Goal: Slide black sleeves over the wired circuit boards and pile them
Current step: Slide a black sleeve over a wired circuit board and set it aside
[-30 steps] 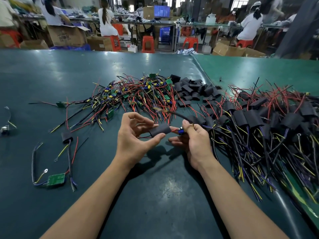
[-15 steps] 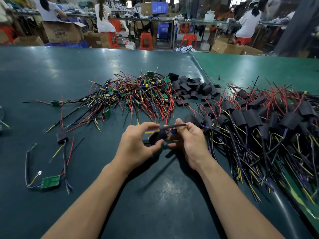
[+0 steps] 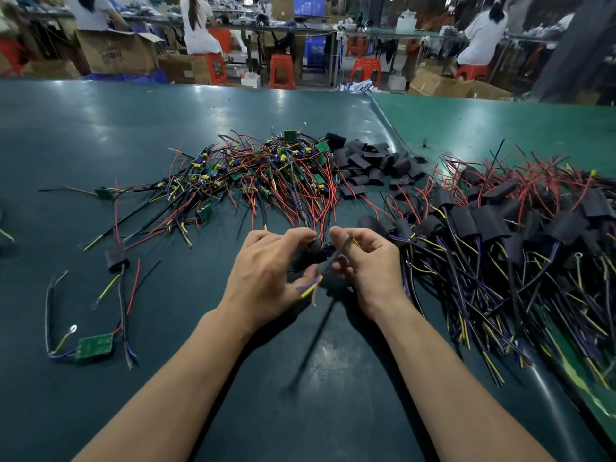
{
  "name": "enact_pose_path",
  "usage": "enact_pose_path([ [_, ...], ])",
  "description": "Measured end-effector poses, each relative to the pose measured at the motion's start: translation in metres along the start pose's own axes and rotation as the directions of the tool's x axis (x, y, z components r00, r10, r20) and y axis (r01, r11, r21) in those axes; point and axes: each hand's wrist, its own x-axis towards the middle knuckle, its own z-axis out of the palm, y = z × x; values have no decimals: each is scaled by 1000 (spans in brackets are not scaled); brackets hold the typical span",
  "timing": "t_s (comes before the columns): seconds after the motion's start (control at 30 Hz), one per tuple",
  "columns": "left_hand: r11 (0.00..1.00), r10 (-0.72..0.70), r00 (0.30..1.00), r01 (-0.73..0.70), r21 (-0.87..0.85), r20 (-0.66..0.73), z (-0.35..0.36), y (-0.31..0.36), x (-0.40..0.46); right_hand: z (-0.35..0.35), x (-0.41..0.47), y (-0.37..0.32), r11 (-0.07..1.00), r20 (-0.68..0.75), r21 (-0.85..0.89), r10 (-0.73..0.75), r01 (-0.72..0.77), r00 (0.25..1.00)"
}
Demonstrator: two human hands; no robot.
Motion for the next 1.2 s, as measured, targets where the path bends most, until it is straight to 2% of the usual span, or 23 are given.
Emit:
enact_pose_path([
  [0.17,999,44,998,-43,-27,34,2,0,1,-2,1,-3,998,7,50,47,-48,999],
  [0.23,999,10,998,-7,-46,59,3,-2,0,0,1,-3,996,10,67,52,-52,999],
  [0.33,981,-92,994,101,-165,63,4,-2,-1,-1,2,-2,995,34,76,64,-66,997],
  [0.53,964,-157,988,155,-215,9,4,-4,0,-5,3,-5,991,141,78,100,-112,985],
  [0.67,990,-75,997,72,-125,-15,0,0,2,-2,1,-1,998,89,-68,23,-17,996],
  [0.77,997,-10,1000,8,-81,-23,-2,1,3,-1,-1,1,993,97,-115,-26,37,995],
  [0.93,978,-122,991,112,-173,-49,-1,-3,1,-1,0,-1,995,133,-97,-2,15,991],
  [1.07,969,-20,1000,25,-248,22,2,-8,1,-2,1,-1,992,140,-120,41,-24,989],
  [1.2,946,-40,999,39,-323,5,3,-10,1,-2,0,-3,997,157,-65,62,-52,986],
])
